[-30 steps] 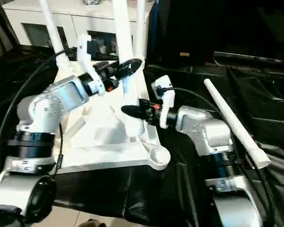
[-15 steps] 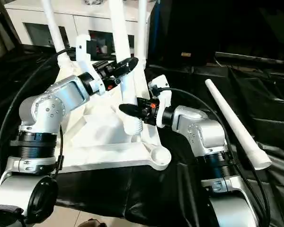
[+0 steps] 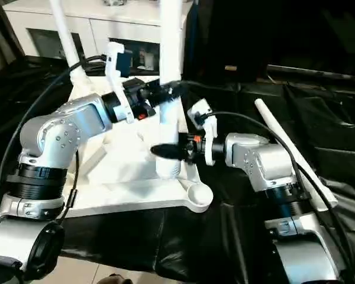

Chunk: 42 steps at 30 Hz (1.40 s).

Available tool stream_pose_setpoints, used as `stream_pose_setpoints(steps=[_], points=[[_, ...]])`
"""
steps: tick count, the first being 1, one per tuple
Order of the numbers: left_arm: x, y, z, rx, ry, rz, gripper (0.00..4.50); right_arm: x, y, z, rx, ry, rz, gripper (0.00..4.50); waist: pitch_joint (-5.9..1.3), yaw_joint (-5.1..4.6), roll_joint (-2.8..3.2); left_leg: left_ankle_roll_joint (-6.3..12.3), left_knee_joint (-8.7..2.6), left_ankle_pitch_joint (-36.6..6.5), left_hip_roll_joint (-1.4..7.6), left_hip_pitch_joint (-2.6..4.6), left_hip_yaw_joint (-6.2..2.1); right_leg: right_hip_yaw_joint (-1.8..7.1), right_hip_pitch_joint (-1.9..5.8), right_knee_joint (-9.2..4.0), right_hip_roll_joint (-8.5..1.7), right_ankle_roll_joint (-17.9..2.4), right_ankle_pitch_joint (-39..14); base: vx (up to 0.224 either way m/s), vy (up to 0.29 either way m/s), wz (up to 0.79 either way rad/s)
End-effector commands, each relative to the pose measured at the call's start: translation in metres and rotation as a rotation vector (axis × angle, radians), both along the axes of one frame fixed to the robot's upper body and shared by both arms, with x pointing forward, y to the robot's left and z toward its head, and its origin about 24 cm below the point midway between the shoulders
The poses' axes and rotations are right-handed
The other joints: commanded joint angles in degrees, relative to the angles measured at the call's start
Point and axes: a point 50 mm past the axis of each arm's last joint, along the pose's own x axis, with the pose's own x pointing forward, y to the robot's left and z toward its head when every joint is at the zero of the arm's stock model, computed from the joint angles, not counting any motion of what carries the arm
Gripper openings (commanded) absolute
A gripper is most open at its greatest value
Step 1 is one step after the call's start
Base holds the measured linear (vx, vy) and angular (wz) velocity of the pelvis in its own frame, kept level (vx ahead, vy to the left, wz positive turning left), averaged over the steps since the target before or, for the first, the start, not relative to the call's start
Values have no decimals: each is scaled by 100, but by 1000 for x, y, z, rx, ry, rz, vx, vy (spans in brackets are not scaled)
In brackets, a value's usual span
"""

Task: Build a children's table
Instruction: Pick table leg

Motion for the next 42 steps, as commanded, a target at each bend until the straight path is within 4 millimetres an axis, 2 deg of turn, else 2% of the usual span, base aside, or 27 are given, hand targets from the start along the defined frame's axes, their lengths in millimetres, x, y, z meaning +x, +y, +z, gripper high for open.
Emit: stream_pose_setpoints(steps=[1,7,8,16,17,24,25,27,32,42], points=[[-5,-2,7,2,-37,-39,182,3,0,3,-26,-6,0,317,-457,-4,-99,9,-352,-746,167,153,-78,210,301,-347,-290,-1226,-683,0,0,0],[-7,-2,7,8,-38,-57,182,2,2,4,-18,-2,13,317,-460,-1,-86,-24,-355,-776,170,160,-80,210,294,-341,-284,-1225,-660,0,0,0],[-7,-3,7,6,-38,-59,182,2,2,4,-13,-1,15,287,-462,1,-90,-25,-353,-755,167,155,-80,211,301,-336,-286,-1226,-624,0,0,0],[-8,-2,7,-2,-35,-68,182,1,3,3,11,-2,27,233,-465,-1,-86,-23,-351,-773,167,159,-81,209,299,-336,-285,-1237,-620,0,0,0],[-8,-2,7,-3,-35,-68,182,0,3,3,16,-2,34,213,-465,-1,-86,-21,-351,-774,167,154,-83,208,303,-332,-283,-1237,-607,0,0,0],[-8,-1,7,-7,-33,-70,182,-1,4,3,27,-7,40,196,-461,4,-80,-42,-356,-815,167,158,-84,209,298,-342,-290,-1222,-699,0,0,0],[-8,-1,7,-7,-33,-70,182,0,4,3,29,-7,35,231,-461,2,-85,-46,-356,-807,166,154,-84,210,300,-343,-290,-1217,-695,0,0,0],[-8,-1,7,-7,-33,-70,182,0,4,3,29,-7,34,265,-464,2,-83,-43,-353,-795,166,158,-84,210,297,-340,-288,-1217,-678,0,0,0],[-9,0,7,-3,-32,-79,182,3,4,1,9,-19,-4,301,-463,-1,-75,-65,-356,-805,166,160,-84,207,293,-339,-288,-1233,-674,0,0,0],[-9,2,7,0,-33,-86,182,3,3,3,37,-14,7,307,-464,-1,-71,-69,-357,-830,166,160,-85,209,297,-335,-286,-1228,-649,0,0,0]])
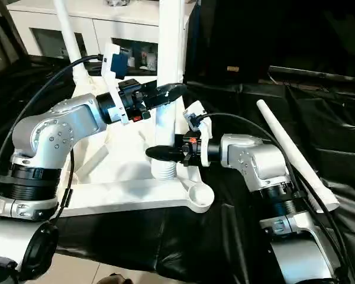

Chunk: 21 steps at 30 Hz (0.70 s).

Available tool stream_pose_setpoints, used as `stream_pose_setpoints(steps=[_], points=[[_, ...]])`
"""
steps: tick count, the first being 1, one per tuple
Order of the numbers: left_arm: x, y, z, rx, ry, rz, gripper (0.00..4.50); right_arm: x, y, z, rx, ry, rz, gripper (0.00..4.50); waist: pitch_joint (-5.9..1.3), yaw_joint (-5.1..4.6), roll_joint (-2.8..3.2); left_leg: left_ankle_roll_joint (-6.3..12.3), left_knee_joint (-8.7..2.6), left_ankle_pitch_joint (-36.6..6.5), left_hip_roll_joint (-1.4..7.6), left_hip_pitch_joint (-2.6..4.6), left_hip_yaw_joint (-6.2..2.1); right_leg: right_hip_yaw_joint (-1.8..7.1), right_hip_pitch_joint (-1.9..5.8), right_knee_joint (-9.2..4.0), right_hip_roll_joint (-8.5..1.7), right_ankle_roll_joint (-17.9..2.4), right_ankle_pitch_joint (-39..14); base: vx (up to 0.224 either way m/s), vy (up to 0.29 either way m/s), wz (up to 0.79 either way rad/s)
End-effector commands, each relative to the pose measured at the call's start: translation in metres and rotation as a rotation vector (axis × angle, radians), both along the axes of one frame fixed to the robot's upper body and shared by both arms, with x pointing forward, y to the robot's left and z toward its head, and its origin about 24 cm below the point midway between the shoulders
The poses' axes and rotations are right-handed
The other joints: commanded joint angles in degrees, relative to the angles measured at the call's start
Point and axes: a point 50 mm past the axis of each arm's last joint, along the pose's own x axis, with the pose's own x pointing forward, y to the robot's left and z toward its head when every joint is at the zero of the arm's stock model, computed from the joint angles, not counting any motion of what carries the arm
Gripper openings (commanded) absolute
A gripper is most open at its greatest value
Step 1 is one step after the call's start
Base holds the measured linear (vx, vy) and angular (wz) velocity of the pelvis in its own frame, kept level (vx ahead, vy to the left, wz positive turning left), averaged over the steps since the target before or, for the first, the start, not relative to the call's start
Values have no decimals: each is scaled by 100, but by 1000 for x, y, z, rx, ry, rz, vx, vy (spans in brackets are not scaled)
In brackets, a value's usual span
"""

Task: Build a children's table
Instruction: Pick table leg

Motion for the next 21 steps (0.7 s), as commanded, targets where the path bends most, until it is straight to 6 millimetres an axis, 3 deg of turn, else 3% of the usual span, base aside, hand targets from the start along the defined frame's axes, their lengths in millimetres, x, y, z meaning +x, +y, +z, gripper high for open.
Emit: stream_pose_setpoints(steps=[1,5,6,11,16,18,21], points=[[-6,-4,4,-19,-14,-54,182,3,-5,5,12,-12,-29,279,-463,-4,-64,-67,-360,-831,168,164,-84,209,295,-343,-285,-1232,-643,0,0,0],[-6,-4,7,-39,-11,-60,182,0,-3,5,43,-1,-4,267,-463,-5,-57,-53,-358,-845,165,159,-86,207,299,-342,-284,-1251,-625,0,0,0],[-6,-4,7,-39,-11,-60,182,0,-3,5,43,-1,-4,238,-463,-3,-56,-60,-358,-860,165,161,-85,207,297,-344,-285,-1257,-646,0,0,0],[-6,-4,7,-39,-12,-64,182,0,-4,5,47,3,0,206,-461,-4,-49,-87,-365,-895,167,165,-90,207,293,-350,-281,-1229,-697,0,0,0],[-6,-3,7,-27,-23,-58,182,1,-6,4,49,-1,-20,199,-462,-6,-47,-96,-365,-880,165,163,-91,205,294,-345,-279,-1233,-657,0,0,0],[-6,-3,6,1,-30,-39,252,1,-6,4,52,-6,-26,198,-464,-4,-52,-93,-364,-880,166,163,-91,207,297,-345,-285,-1231,-668,0,0,0],[-9,-2,1,12,-14,-61,255,2,-7,4,63,-28,-52,198,-464,-7,-58,-83,-366,-851,172,158,-92,204,295,-337,-290,-1239,-651,0,0,0]])
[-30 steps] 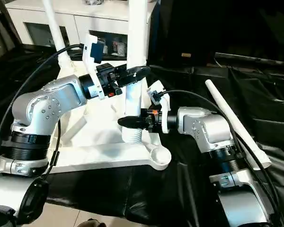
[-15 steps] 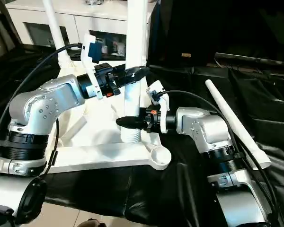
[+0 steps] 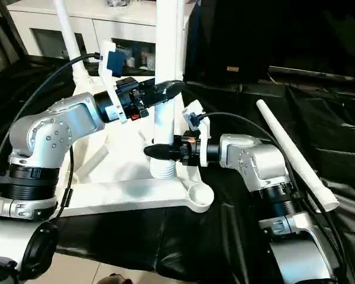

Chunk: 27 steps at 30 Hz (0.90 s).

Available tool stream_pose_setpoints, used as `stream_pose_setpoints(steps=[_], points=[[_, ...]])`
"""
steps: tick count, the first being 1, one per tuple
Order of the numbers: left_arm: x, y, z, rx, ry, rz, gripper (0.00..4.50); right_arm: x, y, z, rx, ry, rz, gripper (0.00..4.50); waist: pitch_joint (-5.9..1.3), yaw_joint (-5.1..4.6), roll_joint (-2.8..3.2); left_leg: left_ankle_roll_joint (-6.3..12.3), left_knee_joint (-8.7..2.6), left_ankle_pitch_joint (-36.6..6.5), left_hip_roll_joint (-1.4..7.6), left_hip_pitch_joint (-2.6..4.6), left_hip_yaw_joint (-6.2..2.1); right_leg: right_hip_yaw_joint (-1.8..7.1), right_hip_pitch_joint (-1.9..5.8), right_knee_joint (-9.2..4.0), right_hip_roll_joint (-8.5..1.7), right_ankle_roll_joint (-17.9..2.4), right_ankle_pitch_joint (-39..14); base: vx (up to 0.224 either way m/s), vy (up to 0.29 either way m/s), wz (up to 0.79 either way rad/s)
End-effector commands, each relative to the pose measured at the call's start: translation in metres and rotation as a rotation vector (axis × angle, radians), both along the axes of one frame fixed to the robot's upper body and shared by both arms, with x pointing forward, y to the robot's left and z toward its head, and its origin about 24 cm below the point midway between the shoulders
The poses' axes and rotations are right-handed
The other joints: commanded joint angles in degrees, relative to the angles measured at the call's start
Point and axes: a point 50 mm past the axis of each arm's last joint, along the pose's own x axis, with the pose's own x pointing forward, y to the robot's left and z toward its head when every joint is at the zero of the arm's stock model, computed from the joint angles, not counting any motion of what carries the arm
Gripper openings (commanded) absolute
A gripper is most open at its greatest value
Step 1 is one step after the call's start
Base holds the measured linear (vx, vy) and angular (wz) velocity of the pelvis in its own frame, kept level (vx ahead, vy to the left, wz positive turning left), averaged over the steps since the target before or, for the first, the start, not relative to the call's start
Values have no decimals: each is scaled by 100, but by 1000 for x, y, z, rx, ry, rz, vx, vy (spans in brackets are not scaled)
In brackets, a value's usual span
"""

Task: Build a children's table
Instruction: Pick table leg

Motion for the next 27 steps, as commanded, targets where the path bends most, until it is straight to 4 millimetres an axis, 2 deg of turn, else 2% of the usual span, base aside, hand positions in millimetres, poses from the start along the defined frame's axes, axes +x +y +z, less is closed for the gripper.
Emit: stream_pose_setpoints(steps=[1,2,3,7,9,11,13,14,15,16,17,18,19,20,24,27], points=[[-7,-5,-1,21,-9,-56,263,5,-11,5,15,-25,-78,198,-464,-5,-57,-81,-365,-851,171,161,-87,205,292,-347,-286,-1238,-650,0,0,0],[-7,-4,-3,16,-9,-47,263,6,-12,5,24,-37,-99,198,-459,-12,-74,-78,-368,-862,169,154,-86,206,297,-349,-283,-1233,-671,0,0,0],[-6,-2,-4,-7,-41,-22,290,8,-12,6,59,-54,-149,197,-454,-14,-71,-78,-369,-878,167,155,-85,209,290,-360,-288,-1221,-724,0,0,0],[-8,3,0,-142,-106,6,297,9,-12,8,122,-71,-220,196,-449,-21,-74,-110,-382,-925,175,146,-82,215,288,-385,-301,-1180,-817,0,0,0],[-11,13,-2,-276,-134,35,297,8,-15,9,216,-95,-336,196,-456,-8,-75,-138,-388,-967,177,168,-81,212,273,-386,-303,-1186,-883,0,0,0],[-13,17,-6,-273,-128,38,297,8,-20,11,268,-99,-399,195,-458,-5,-73,-126,-396,-951,179,159,-85,214,275,-382,-304,-1139,-843,0,0,0],[-15,20,-13,-210,-138,41,297,6,-26,11,268,-130,-459,195,-460,-26,-65,-104,-405,-984,174,165,-87,209,263,-380,-279,-1056,-889,0,0,0],[-17,21,-19,-132,-155,37,297,6,-31,8,235,-148,-489,195,-451,-20,-41,-136,-420,-1039,182,179,-99,210,245,-411,-287,-957,-1046,0,0,0],[-19,22,-29,5,-190,32,297,7,-37,3,165,-186,-532,194,-441,-53,-46,-187,-432,-1110,171,177,-87,216,242,-415,-265,-881,-1149,0,0,0],[-20,23,-36,83,-209,23,297,7,-40,0,123,-205,-555,194,-441,-24,-39,-206,-451,-1140,192,187,-116,212,230,-454,-282,-769,-1287,0,0,0],[-23,24,-51,248,-244,-12,297,8,-47,-7,30,-231,-589,194,-423,-54,-28,-295,-462,-1242,178,187,-106,226,221,-450,-266,-610,-1475,0,0,0],[-25,25,-60,322,-244,-46,297,8,-51,-11,-17,-235,-601,194,-425,-48,-25,-370,-470,-1288,184,208,-112,235,210,-467,-265,-490,-1574,0,0,0],[-26,25,-63,340,-242,-56,297,7,-52,-12,-29,-235,-606,194,-426,-58,-23,-400,-471,-1300,182,216,-105,240,203,-452,-266,-504,-1562,0,0,0],[-29,27,-74,417,-240,-90,297,7,-56,-17,-65,-235,-627,193,-422,-71,-12,-427,-469,-1334,174,213,-98,245,201,-450,-270,-575,-1533,0,0,0],[-44,28,-96,509,-178,-210,297,0,-63,-26,-130,-247,-640,193,-424,-88,-15,-372,-466,-1353,173,197,-90,247,216,-415,-265,-799,-1240,0,0,0],[-54,29,-113,579,-113,-286,297,-5,-66,-29,-153,-246,-634,193,-426,-105,-18,-313,-461,-1369,170,201,-86,245,220,-407,-264,-880,-1231,0,0,0]])
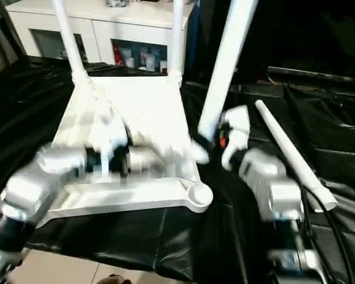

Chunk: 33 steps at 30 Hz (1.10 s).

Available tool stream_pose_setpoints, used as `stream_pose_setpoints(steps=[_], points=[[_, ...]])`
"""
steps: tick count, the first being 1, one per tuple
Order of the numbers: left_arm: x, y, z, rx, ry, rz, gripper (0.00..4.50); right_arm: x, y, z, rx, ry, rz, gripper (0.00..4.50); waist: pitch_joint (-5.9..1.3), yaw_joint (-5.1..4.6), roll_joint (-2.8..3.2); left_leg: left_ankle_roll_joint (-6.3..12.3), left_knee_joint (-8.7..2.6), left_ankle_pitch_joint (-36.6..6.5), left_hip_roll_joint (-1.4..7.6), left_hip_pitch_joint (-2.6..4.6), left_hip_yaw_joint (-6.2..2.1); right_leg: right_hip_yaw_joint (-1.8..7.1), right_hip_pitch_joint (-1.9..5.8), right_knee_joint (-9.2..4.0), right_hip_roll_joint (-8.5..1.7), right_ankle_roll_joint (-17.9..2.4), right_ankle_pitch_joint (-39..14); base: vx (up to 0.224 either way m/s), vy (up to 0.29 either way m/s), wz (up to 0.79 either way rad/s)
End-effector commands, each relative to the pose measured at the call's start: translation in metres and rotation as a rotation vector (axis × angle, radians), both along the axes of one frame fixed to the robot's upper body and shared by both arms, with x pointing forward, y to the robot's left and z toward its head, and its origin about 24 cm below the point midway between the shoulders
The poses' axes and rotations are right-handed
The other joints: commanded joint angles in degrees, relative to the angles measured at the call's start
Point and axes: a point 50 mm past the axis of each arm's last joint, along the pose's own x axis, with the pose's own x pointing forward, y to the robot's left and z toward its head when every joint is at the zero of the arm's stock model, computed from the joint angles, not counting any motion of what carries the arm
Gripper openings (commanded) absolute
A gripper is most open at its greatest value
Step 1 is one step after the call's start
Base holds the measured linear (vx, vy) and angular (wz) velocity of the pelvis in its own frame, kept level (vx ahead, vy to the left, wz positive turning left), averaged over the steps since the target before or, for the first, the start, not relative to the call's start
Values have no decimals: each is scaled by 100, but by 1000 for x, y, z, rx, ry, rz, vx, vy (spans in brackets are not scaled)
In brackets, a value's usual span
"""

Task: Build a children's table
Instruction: Pick table leg, then insert table leg to table base

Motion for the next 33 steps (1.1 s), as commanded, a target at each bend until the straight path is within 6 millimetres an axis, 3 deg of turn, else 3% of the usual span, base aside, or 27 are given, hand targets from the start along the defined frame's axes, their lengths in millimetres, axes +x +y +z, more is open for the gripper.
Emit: stream_pose_setpoints(steps=[1,8,10,11,16,17,21,33], points=[[-5,-4,-3,38,10,-41,297,-1,-1,9,-28,-47,5,193,-417,-44,-4,-294,-442,-1381,174,185,-92,235,218,-417,-260,-901,-1232,0,0,0],[-1,-7,-23,144,27,19,228,-5,1,6,-50,-53,13,193,-390,-140,-11,-303,-451,-1676,174,188,-110,241,223,-484,-281,-833,-1743,0,0,0],[-2,-7,-24,161,30,14,219,-6,2,5,-56,-54,17,193,-387,-157,-16,-297,-462,-1654,175,168,-119,238,233,-476,-274,-847,-1700,0,0,0],[-3,-7,-26,183,29,8,208,-6,2,5,-58,-55,17,193,-388,-159,27,-297,-453,-1690,170,187,-115,240,214,-478,-278,-878,-1718,0,0,0],[-1,-3,-34,263,21,47,164,-7,5,5,-55,-59,21,193,-391,-205,20,-287,-451,-1724,167,183,-117,237,220,-482,-262,-923,-1640,0,0,0],[0,-2,-35,269,22,59,138,-7,6,5,-53,-59,23,193,-391,-212,26,-279,-456,-1712,171,181,-121,235,223,-481,-263,-943,-1603,0,0,0],[0,-2,-35,269,25,58,118,-8,6,5,-54,-58,26,193,-376,-224,20,-273,-458,-1842,170,192,-119,234,210,-497,-269,-968,-1760,0,0,0],[-1,6,-42,334,-19,83,23,-9,10,2,-52,-57,35,193,-339,-239,8,-322,-479,-2250,170,219,-154,228,158,-600,-293,-705,-2585,0,0,0]])
